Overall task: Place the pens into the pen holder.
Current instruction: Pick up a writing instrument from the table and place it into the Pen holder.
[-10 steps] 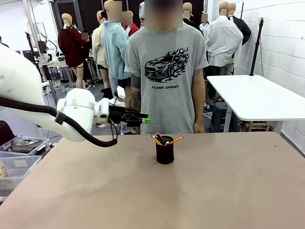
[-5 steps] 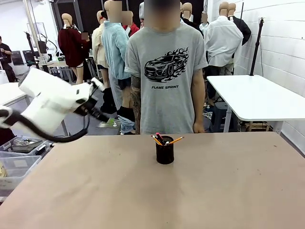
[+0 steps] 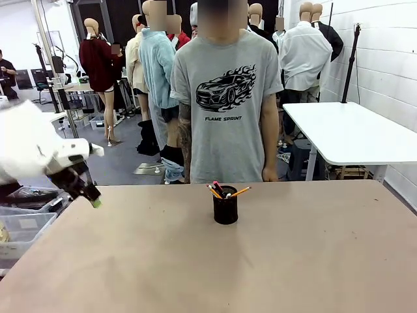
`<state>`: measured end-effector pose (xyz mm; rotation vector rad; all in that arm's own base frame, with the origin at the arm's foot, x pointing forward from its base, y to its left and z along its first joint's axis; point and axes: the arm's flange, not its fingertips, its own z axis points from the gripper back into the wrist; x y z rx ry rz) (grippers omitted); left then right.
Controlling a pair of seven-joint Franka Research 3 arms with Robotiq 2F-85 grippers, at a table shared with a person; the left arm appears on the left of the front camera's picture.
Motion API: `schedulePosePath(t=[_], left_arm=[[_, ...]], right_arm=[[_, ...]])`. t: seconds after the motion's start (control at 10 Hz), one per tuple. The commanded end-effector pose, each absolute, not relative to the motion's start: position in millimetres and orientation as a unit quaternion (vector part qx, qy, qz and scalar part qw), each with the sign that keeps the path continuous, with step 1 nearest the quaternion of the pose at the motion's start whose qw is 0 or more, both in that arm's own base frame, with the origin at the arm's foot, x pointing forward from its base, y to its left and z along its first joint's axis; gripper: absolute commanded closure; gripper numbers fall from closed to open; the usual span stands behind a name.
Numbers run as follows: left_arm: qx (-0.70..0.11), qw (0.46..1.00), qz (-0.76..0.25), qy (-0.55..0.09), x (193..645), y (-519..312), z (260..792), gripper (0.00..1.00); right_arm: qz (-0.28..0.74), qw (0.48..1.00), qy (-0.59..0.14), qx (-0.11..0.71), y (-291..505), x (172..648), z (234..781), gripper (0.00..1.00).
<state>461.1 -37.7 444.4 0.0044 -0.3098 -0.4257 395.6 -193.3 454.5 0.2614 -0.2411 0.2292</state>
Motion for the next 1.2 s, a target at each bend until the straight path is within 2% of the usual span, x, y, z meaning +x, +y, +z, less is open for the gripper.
schedulePosePath(t=[0.0,0.4,0.5,0.6,0.7,1.0,1.1], left_arm=[[-0.054,0.977,-0.157,-0.13,478.8,-99.5,513.6,0.0],[-0.126,0.983,-0.076,-0.114,473.5,-92.3,491.6,0.0],[-0.137,0.984,-0.066,-0.093,478.9,-98.7,482.1,0.0],[-0.099,0.985,-0.093,-0.103,470.4,-102.4,505.3,0.0],[-0.099,0.985,-0.093,-0.103,470.4,-102.4,505.3,0.0],[-0.099,0.985,-0.093,-0.103,470.4,-102.4,505.3,0.0],[-0.099,0.985,-0.093,-0.103,470.4,-102.4,505.3,0.0]], right_arm=[[0.118,0.976,-0.127,0.135,-191.9,394.7,450.7,0.34],[0.114,0.978,-0.12,0.13,-193.3,395.7,454.4,0.34],[0.16,0.974,-0.108,0.117,-172.9,399.3,466.6,0.34],[0.195,0.972,-0.087,0.094,-142.2,413.1,476.4,0.34],[0.227,0.969,-0.06,0.072,-111.3,428.5,481.6,0.34],[0.324,0.944,0.035,0.048,-14.1,456.6,471.8,0.34],[0.34,0.939,0.035,0.048,7.8,458.7,464.5,0.34]])
